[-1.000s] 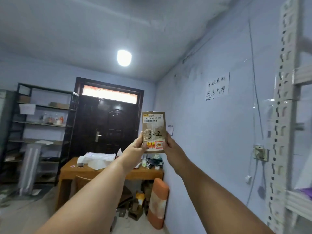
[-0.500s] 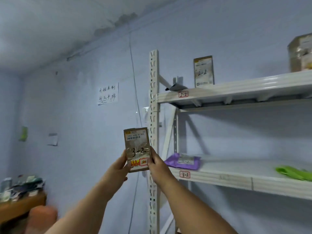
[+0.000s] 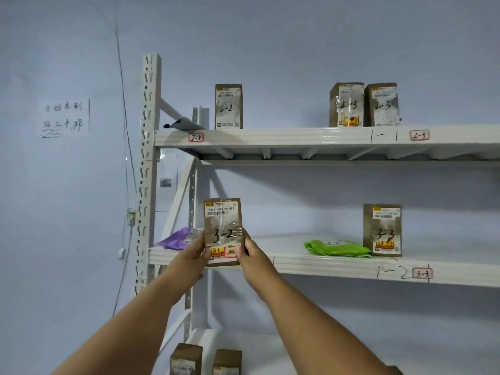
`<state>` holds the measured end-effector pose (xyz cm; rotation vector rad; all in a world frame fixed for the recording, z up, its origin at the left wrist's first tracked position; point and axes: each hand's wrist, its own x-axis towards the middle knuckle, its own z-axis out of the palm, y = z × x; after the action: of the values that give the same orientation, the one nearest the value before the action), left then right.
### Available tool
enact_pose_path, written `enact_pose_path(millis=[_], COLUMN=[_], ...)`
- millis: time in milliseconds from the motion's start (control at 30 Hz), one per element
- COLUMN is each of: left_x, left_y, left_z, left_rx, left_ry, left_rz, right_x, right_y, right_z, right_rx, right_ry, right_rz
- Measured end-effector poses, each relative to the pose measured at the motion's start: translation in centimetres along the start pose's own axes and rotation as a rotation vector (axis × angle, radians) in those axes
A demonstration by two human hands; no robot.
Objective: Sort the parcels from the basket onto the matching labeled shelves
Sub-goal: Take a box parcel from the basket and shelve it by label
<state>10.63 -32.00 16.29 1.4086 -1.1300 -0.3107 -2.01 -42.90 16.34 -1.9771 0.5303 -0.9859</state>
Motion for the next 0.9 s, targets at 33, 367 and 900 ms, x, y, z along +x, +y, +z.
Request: enact_pose_path(millis=[33,367,900], left_x=[0.0,3.1,15.4], left_y=[0.0,-1.4,-5.3], left_z=[0.8,3.1,1.4], left_rx=[0.009,0.185,0.757], left_ry=[-0.015,0.01,0.004], left_rz=[0.01,0.099,0.165], right_x=[-0.2,2.0,11.4], right_y=[0.3,1.8,4.6], right_z=[-0.8,-2.9,1.1], right_rx=[-0.019,-0.05,-0.437], right_ry=[0.004,0.073,0.341], right_rz=[-0.005,-0.045,0.12])
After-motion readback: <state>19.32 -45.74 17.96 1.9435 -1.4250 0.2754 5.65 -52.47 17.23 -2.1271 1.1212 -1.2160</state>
